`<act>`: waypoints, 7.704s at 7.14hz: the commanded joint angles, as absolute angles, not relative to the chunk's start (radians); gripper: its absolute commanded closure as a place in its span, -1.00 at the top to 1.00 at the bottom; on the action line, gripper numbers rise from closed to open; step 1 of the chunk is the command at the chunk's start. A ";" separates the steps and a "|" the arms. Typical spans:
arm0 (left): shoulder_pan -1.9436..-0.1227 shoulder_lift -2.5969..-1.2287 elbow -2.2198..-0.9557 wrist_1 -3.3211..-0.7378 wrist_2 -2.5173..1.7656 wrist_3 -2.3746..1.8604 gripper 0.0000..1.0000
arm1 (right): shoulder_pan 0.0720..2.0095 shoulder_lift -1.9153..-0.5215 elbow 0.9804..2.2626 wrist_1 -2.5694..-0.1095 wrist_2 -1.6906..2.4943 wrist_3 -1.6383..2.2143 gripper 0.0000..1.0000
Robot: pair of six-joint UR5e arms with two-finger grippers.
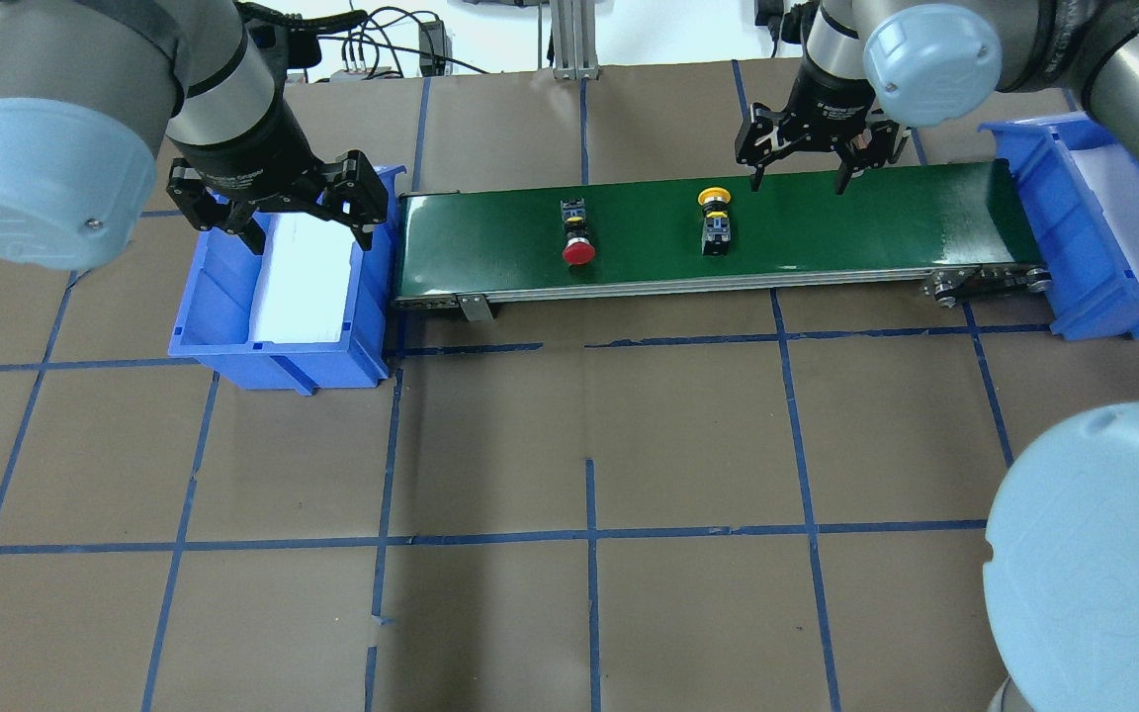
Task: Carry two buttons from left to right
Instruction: 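Lower the right gripper onto the yellow button on the belt and grasp, then carry the yellow button with the right gripper into the far blue bin, then release the yellow button in the bin and return the right gripper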
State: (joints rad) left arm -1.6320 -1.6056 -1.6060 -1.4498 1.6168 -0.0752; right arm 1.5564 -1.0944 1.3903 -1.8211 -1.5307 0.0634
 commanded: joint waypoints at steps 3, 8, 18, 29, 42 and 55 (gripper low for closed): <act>-1.634 -1.606 -1.606 -1.450 1.615 -0.075 1.00 | 1.562 -1.022 1.393 -1.891 -1.529 0.064 1.00; -1.635 -1.608 -1.606 -1.450 1.617 -0.077 1.00 | 1.585 -1.017 1.391 -1.891 -1.528 0.066 1.00; -1.637 -1.625 -1.585 -1.447 1.618 -0.078 1.00 | 1.579 -0.995 1.388 -1.878 -1.546 0.041 -0.66; -1.632 -1.626 -1.600 -1.439 1.618 -0.075 1.00 | 1.505 -0.991 1.358 -1.827 -1.576 -0.066 0.47; -1.634 -1.617 -1.605 -1.437 1.615 -0.074 1.00 | 1.159 -1.042 1.189 -1.747 -1.623 -0.524 -0.94; -1.634 -1.611 -1.608 -1.437 1.615 -0.074 1.00 | 0.954 -0.907 1.197 -1.784 -1.626 -0.684 0.51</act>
